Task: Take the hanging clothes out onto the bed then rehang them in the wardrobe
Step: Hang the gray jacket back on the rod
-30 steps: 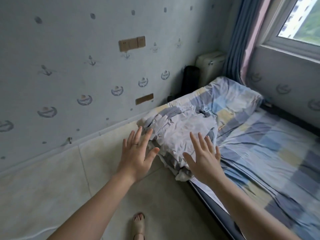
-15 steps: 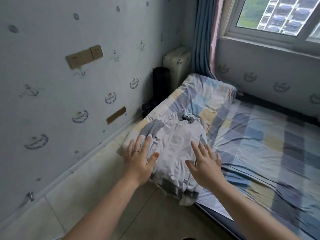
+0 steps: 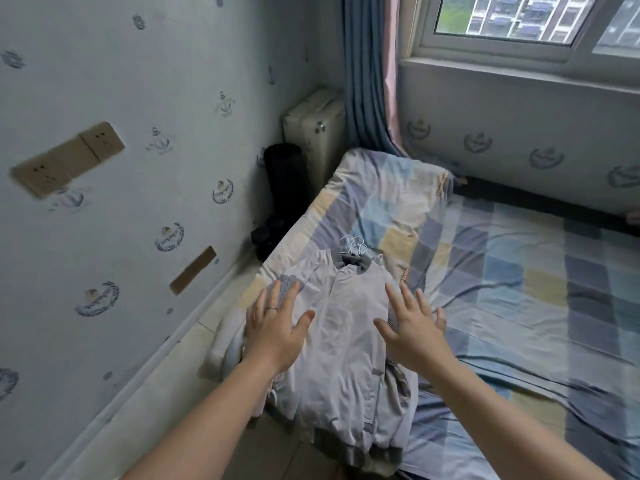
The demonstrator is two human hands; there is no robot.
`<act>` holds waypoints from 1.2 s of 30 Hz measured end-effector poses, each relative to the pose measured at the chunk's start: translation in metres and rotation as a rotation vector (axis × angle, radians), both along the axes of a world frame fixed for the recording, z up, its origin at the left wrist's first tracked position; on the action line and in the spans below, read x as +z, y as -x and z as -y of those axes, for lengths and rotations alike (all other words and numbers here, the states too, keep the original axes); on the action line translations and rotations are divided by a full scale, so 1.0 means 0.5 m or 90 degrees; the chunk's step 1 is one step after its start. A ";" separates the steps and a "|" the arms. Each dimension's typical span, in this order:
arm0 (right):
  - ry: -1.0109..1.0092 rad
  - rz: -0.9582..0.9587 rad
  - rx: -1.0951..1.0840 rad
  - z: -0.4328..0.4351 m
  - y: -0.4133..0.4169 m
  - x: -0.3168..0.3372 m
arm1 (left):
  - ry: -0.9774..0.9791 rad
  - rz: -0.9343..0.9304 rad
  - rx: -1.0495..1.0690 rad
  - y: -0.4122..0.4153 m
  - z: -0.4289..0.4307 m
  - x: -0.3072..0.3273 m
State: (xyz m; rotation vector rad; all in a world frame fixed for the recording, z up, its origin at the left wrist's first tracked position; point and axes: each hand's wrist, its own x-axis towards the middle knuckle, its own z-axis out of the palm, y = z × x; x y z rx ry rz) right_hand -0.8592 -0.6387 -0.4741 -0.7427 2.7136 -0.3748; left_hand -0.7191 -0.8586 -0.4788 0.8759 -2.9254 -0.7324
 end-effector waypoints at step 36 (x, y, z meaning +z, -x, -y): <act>-0.162 0.070 -0.118 0.336 0.672 -0.890 | -0.025 0.149 -0.120 0.821 0.493 -0.882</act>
